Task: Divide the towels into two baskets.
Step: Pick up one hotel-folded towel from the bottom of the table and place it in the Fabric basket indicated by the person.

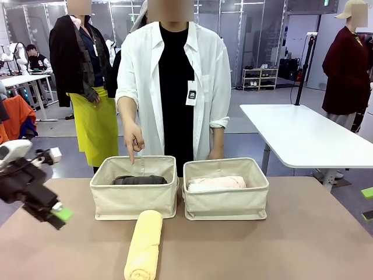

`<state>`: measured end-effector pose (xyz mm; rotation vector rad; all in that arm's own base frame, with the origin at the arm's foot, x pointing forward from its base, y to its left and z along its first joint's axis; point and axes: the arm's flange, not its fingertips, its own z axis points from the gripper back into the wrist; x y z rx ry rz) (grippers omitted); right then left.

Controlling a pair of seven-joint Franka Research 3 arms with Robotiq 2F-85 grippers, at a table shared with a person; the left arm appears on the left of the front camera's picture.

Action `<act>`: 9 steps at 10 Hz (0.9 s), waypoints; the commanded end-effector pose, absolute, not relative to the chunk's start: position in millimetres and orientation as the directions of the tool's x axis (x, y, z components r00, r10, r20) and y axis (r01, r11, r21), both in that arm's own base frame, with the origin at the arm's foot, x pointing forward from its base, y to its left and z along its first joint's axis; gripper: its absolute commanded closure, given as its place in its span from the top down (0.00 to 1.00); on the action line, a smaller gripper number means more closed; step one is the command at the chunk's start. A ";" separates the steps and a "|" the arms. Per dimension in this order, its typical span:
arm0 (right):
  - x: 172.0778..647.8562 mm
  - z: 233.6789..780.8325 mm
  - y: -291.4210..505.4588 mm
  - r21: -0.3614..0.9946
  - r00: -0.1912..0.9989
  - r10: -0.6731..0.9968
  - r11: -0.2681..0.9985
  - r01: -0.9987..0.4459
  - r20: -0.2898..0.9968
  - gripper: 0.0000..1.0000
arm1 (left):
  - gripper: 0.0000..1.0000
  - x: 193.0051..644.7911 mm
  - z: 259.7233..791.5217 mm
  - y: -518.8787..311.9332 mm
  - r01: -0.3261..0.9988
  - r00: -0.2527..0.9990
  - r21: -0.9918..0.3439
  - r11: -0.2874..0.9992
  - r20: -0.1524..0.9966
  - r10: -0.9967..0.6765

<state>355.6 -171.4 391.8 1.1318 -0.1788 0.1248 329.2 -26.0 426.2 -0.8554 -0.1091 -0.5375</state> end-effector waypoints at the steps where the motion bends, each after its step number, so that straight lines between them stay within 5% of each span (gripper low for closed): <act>1: 352.3 394.2 -169.9 0.889 0.977 0.006 0.415 -0.195 0.212 1.00 | 0.96 316.1 407.7 -76.6 0.465 0.883 -0.657 0.594 0.292 -0.368; 6: 352.3 394.2 -169.9 0.889 0.977 0.006 0.415 -0.195 0.212 1.00 | 0.96 319.2 363.9 -159.7 0.342 0.937 -0.633 0.694 0.178 -0.299; 9: 352.3 394.2 -169.9 0.889 0.977 0.006 0.415 -0.195 0.212 1.00 | 0.96 329.3 349.0 -171.2 0.287 0.956 -0.547 0.787 0.220 -0.196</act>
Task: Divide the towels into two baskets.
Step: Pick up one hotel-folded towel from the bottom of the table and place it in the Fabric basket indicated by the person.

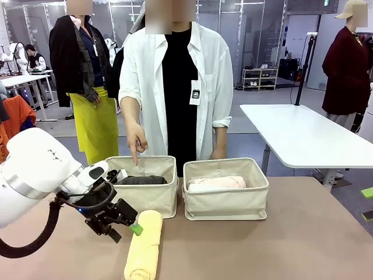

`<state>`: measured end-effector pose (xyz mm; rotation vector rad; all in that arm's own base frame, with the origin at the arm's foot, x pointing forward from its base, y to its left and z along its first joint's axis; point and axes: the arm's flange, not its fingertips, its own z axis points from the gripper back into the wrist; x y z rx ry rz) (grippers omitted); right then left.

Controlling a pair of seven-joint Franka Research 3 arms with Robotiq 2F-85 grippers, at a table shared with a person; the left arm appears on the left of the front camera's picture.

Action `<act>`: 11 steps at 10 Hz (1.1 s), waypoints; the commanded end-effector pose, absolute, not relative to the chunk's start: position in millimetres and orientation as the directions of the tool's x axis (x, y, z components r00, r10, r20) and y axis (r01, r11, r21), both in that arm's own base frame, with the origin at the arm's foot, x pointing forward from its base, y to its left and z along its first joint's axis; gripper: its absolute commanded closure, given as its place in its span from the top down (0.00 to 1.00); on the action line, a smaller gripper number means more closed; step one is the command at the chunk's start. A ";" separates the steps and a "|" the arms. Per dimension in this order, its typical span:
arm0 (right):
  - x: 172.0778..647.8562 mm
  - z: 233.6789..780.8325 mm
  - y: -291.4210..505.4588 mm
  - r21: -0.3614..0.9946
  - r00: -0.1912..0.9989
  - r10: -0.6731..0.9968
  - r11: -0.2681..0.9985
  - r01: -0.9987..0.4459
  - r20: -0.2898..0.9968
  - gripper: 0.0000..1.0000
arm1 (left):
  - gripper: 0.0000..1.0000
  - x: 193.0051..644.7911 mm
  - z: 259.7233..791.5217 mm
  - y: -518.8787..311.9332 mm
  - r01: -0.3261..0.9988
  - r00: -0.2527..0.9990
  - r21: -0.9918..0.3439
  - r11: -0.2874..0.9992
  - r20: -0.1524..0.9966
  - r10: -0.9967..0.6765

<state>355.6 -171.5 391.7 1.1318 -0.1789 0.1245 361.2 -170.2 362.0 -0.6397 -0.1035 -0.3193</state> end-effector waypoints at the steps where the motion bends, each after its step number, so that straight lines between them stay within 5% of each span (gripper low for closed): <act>1: 352.3 394.2 -169.9 0.889 0.977 0.006 0.415 -0.195 0.212 1.00 | 0.96 329.8 342.0 -177.9 0.264 0.961 -0.541 0.799 0.219 -0.169; 7: 352.3 394.2 -169.9 0.889 0.977 0.006 0.415 -0.195 0.212 1.00 | 0.96 340.7 301.5 -193.1 0.206 0.977 -0.572 0.794 0.169 -0.131; 8: 352.3 394.2 -169.9 0.889 0.977 0.006 0.415 -0.195 0.212 1.00 | 0.87 341.1 298.4 -194.0 0.209 0.977 -0.585 0.784 0.153 -0.146; 9: 352.3 394.2 -169.9 0.889 0.977 0.006 0.415 -0.195 0.212 1.00 | 0.52 341.1 296.3 -195.2 0.220 0.975 -0.590 0.777 0.155 -0.158; 11: 352.3 394.2 -169.9 0.889 0.977 0.006 0.415 -0.195 0.212 1.00 | 0.00 340.6 295.5 -198.4 0.241 0.971 -0.607 0.758 0.160 -0.180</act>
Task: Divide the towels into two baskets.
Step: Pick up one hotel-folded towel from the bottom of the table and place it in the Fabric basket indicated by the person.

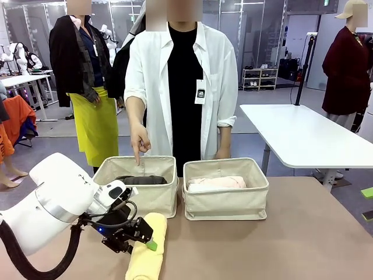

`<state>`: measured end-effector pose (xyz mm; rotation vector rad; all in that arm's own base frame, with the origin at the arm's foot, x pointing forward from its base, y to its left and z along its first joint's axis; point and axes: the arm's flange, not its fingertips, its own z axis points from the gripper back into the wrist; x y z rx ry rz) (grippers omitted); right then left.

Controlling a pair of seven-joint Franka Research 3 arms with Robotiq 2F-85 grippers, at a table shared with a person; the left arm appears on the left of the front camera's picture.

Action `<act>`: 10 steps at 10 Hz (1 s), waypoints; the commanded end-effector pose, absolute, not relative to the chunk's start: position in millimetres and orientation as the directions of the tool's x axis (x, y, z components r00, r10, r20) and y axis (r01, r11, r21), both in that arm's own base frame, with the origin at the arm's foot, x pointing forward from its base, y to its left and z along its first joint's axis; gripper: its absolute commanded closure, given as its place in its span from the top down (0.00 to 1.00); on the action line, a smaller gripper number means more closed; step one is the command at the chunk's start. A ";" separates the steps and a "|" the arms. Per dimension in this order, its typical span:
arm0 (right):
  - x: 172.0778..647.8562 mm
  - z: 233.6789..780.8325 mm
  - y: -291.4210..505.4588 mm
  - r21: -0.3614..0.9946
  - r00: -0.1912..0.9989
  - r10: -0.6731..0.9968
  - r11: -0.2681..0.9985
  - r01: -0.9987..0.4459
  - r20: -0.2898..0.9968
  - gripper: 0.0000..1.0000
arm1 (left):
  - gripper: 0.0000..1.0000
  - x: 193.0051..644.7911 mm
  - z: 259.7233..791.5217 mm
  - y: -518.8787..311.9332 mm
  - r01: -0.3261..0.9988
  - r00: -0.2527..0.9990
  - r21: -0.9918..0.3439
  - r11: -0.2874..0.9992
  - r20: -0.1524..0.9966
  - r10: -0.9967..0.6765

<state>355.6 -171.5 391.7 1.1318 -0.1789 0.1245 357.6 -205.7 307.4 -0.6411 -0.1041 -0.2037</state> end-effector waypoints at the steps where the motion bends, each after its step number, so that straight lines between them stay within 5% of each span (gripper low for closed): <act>1: 352.3 394.2 -169.9 0.889 0.977 0.006 0.415 -0.195 0.212 1.00 | 0.00 339.8 294.9 -200.0 0.247 0.969 -0.611 0.752 0.154 -0.193; 2: 352.3 394.2 -169.9 0.889 0.977 0.006 0.415 -0.195 0.212 1.00 | 0.00 339.0 296.1 -200.0 0.268 0.963 -0.612 0.744 0.168 -0.209; 3: 352.3 394.2 -169.9 0.889 0.977 0.006 0.415 -0.195 0.212 1.00 | 0.11 338.7 297.9 -199.3 0.271 0.963 -0.615 0.740 0.178 -0.205; 5: 352.3 394.2 -169.9 0.889 0.977 0.006 0.415 -0.195 0.212 1.00 | 0.00 342.7 310.4 -192.0 0.264 0.963 -0.593 0.760 0.211 -0.170; 7: 352.3 394.2 -169.9 0.889 0.977 0.006 0.415 -0.195 0.212 1.00 | 0.00 350.4 371.4 -170.8 0.326 0.935 -0.560 0.761 0.309 -0.173; 10: 352.3 394.2 -169.9 0.889 0.977 0.006 0.415 -0.195 0.212 1.00 | 0.00 353.4 460.7 -143.6 0.577 0.808 -0.408 0.708 0.410 -0.423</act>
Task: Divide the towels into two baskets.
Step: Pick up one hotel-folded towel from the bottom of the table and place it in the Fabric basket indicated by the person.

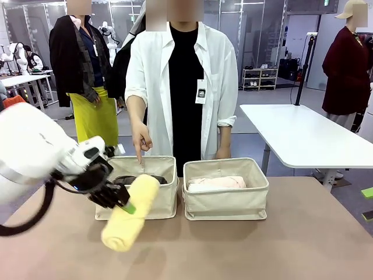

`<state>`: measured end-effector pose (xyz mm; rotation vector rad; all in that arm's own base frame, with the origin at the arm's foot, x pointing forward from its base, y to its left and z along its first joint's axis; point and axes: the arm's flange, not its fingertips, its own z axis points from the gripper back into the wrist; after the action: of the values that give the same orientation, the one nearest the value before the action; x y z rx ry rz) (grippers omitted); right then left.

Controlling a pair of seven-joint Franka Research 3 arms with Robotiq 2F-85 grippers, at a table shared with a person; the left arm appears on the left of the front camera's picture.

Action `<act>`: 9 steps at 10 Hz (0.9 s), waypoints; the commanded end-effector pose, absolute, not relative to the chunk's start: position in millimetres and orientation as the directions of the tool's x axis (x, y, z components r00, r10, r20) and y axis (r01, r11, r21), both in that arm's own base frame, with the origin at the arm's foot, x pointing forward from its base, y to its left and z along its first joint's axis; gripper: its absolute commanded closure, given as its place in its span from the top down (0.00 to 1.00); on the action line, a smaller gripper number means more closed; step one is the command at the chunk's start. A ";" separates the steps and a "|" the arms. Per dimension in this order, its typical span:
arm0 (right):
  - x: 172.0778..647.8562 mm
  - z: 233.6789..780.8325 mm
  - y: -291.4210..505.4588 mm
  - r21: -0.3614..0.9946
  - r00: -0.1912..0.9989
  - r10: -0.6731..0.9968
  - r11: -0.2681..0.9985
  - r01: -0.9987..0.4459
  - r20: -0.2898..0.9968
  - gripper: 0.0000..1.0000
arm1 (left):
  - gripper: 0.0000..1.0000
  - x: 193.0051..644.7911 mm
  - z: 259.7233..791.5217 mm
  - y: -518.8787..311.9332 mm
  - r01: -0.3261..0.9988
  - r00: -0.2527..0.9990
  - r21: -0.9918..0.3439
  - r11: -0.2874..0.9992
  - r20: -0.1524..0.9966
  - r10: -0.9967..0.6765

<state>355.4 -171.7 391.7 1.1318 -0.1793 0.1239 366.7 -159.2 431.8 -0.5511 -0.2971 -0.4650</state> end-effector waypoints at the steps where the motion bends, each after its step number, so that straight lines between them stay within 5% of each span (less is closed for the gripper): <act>1: 352.3 394.2 -169.9 0.889 0.977 0.006 0.415 -0.195 0.212 1.00 | 0.00 358.5 480.6 -143.0 0.705 0.701 -0.306 0.640 0.438 -0.563; 3: 352.3 394.2 -169.9 0.889 0.977 0.006 0.415 -0.195 0.212 1.00 | 0.00 363.0 504.7 -147.1 0.872 0.487 -0.155 0.465 0.388 -0.783; 5: 352.3 394.2 -169.9 0.889 0.977 0.006 0.415 -0.195 0.212 1.00 | 0.00 364.2 523.9 -152.3 0.955 0.108 0.244 0.168 0.242 -0.964; 6: 352.3 394.2 -169.9 0.889 0.977 0.006 0.415 -0.195 0.212 1.00 | 0.00 362.4 524.9 -154.2 0.946 0.001 0.318 0.057 0.174 -0.985; 8: 352.3 394.2 -169.9 0.889 0.977 0.006 0.415 -0.195 0.212 1.00 | 0.00 358.1 521.6 -153.2 0.944 -0.021 0.326 0.056 0.227 -0.974; 9: 352.3 394.2 -169.9 0.889 0.977 0.006 0.415 -0.195 0.212 1.00 | 0.00 360.4 529.5 -161.1 0.975 0.118 0.166 0.146 0.168 -0.979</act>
<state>355.4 -171.8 391.8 1.1317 -0.1795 0.1237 362.4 -162.4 530.9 0.0847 -0.3120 -1.5132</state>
